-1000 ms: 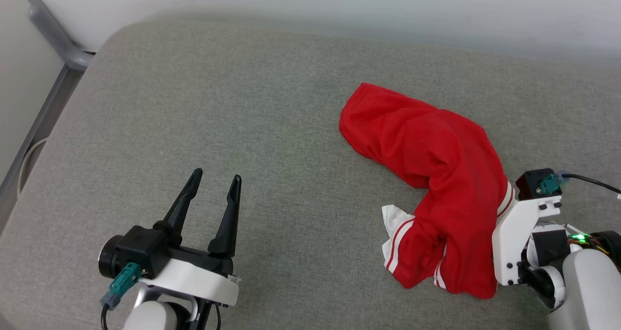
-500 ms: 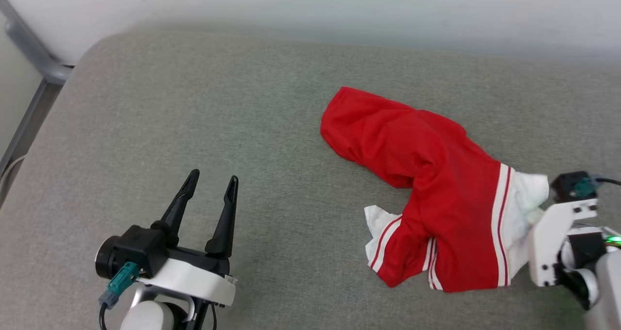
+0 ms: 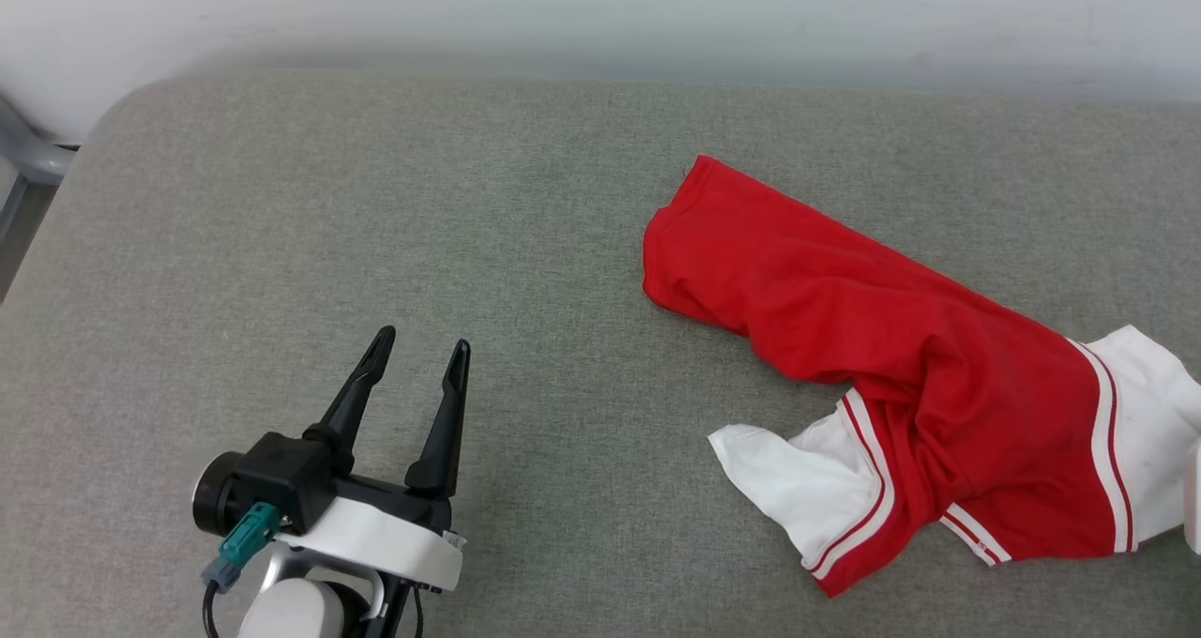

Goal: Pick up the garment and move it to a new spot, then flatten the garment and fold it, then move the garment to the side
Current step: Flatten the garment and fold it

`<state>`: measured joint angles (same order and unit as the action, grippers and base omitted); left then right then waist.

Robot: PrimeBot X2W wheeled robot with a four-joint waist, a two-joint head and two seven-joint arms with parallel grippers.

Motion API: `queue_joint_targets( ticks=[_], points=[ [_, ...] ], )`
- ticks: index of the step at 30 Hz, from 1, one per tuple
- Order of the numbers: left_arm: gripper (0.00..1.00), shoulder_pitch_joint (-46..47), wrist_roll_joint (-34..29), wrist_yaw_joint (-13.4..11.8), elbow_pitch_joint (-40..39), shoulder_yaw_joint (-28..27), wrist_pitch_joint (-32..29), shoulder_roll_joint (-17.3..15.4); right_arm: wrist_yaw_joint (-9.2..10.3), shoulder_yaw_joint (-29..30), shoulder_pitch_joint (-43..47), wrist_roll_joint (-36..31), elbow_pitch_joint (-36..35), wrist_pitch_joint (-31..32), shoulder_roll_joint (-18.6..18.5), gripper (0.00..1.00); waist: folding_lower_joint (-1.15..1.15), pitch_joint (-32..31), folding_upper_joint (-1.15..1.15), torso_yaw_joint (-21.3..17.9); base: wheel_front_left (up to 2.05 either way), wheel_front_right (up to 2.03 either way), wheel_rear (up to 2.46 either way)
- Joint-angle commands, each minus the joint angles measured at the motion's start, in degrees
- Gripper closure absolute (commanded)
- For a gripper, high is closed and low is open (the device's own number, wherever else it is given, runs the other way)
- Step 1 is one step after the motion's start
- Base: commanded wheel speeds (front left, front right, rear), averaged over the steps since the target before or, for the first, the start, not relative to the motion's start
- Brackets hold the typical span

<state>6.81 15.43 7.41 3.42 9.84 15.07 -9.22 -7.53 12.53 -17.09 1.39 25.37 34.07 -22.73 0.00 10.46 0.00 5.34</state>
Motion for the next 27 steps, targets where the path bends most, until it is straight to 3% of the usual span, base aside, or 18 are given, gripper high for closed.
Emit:
queue_joint_targets(
  ticks=[1,10,20,27],
  points=[
    [0.00,0.6,-0.2,0.1,0.1,0.1,0.2,-0.2,0.08,0.3,-0.7,-0.2,0.4,-0.9,0.3,0.00,0.00,-0.1,0.00,-0.2,0.00,0.00,0.00],
    [0.00,-0.4,-0.2,0.1,0.6,0.3,0.2,-0.3,0.08,0.1,-2.9,0.9,0.3,-13.1,3.2,0.00,0.00,-2.0,0.00,-2.5,0.00,0.00,0.00],
    [0.00,-1.9,0.1,0.1,0.5,2.5,0.2,0.1,0.07,-3.2,2.4,12.3,-11.1,-32.4,8.9,0.00,0.00,-3.8,0.00,-4.4,0.00,0.00,0.00],
    [0.00,-3.1,0.5,0.1,1.0,4.9,0.2,0.9,0.07,-3.9,8.6,12.5,-16.6,-46.3,13.9,0.00,0.00,-4.2,0.00,-4.9,0.00,0.00,0.00]
  ],
)
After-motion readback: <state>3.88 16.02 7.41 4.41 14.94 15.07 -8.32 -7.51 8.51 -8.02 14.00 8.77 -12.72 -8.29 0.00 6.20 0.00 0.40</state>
